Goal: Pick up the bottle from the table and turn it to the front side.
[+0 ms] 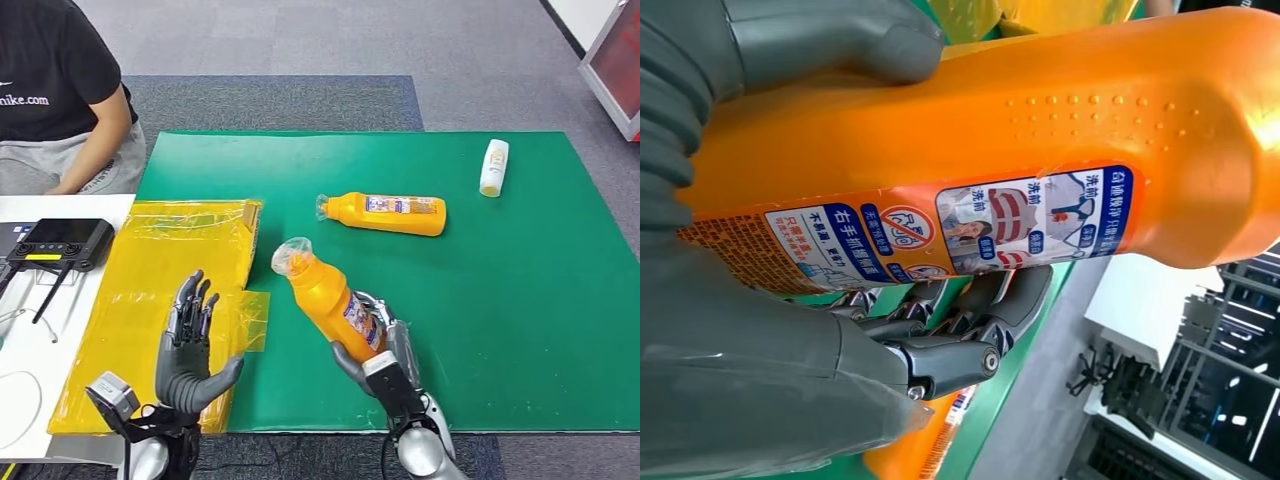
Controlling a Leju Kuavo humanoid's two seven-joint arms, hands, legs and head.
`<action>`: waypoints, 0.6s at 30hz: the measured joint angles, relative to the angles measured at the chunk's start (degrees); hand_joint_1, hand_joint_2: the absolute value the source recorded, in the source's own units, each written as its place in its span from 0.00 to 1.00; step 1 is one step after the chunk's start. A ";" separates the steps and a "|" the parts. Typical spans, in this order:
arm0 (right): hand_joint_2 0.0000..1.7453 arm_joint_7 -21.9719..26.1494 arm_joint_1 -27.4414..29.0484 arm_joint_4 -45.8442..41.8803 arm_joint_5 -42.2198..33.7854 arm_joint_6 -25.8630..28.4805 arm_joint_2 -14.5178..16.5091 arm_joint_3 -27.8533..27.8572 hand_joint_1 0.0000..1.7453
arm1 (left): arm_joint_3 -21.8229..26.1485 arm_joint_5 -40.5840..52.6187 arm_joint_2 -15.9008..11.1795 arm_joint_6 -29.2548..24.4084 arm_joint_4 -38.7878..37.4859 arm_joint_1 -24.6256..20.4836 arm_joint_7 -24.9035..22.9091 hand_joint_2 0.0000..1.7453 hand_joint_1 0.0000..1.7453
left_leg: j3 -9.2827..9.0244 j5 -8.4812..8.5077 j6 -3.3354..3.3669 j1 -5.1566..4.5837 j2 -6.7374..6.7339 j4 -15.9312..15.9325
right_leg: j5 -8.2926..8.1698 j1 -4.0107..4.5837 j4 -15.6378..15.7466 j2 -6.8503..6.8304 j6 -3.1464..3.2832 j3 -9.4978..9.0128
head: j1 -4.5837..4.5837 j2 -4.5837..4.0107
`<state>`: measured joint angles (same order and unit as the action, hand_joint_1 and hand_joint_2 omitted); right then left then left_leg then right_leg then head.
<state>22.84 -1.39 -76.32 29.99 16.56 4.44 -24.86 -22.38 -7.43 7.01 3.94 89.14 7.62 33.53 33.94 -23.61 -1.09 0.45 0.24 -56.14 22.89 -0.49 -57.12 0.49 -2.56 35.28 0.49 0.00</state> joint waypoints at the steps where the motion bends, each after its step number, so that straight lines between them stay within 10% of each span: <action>1: 1.00 0.39 0.23 -0.18 0.32 0.23 0.18 -0.09 1.00 | 0.01 -0.93 0.19 0.48 -0.12 -0.12 -0.69 1.00 0.00 | 0.01 0.00 0.00 0.00 0.00 0.00 | 0.00 0.00 0.00 0.00 0.00 0.01 | 0.01 0.00; 18: 1.00 3.04 0.37 -3.22 1.31 1.70 1.42 -5.95 0.93 | -0.80 -5.47 3.30 5.16 -3.12 -7.14 -4.43 1.00 0.00 | 0.02 0.01 0.01 0.00 0.00 0.00 | -0.01 0.00 0.00 0.00 0.00 0.03 | 0.01 0.00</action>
<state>25.88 -1.02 -79.54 31.30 18.26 5.86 -30.81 -23.17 -12.90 10.31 9.09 86.02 0.48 29.09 33.97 -23.60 -1.08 0.45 0.23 -56.14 22.88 -0.49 -57.12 0.49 -2.56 35.30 0.49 0.00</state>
